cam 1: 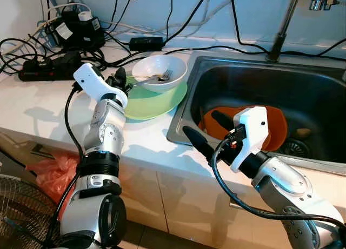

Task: Kitchen organization

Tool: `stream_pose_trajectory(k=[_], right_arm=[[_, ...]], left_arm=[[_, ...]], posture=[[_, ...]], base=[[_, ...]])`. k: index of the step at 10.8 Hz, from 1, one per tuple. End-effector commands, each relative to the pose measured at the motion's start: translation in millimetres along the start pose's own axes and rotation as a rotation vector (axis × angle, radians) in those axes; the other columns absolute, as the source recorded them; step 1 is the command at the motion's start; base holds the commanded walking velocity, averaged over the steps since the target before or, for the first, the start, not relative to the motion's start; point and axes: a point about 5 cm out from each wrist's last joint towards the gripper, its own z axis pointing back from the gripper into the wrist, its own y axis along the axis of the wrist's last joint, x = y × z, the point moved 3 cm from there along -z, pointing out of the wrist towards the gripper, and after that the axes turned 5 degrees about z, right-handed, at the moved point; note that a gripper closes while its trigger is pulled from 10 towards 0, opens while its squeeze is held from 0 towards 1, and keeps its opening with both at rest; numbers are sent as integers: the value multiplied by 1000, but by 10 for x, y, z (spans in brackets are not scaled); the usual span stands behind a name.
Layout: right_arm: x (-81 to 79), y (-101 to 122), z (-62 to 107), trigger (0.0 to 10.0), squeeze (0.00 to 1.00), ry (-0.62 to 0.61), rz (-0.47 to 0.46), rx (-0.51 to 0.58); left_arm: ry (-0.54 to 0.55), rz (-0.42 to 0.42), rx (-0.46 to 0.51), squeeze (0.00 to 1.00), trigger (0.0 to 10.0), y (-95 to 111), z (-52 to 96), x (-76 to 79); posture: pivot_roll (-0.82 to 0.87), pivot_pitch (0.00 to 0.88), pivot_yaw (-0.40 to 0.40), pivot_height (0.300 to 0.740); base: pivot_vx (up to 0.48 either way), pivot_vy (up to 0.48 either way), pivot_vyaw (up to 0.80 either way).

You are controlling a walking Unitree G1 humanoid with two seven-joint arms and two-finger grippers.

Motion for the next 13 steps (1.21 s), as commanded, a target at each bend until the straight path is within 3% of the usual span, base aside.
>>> stream_pose_trajectory(k=[1, 9, 11, 13], right_arm=[[-24, 52, 16, 10000, 0, 10, 4, 16], [-25, 42, 2, 10000, 0, 1, 3, 17], [-25, 43, 1, 10000, 0, 1, 4, 18], [-19, 46, -11, 10000, 0, 1, 6, 22]], left_arm=[[-22, 5, 11, 0, 0, 53, -29, 60], [-21, 26, 18, 0, 0, 89, -55, 66], [-34, -24, 58, 0, 0, 164, -58, 104], [-80, -145, 168, 0, 0, 396, -62, 261]], posture=[[-194, 0, 103, 740], [-192, 0, 108, 740], [-193, 0, 108, 740], [-191, 0, 111, 740]], base=[[0, 0, 0], [0, 0, 0], [0, 0, 0], [0, 0, 0]])
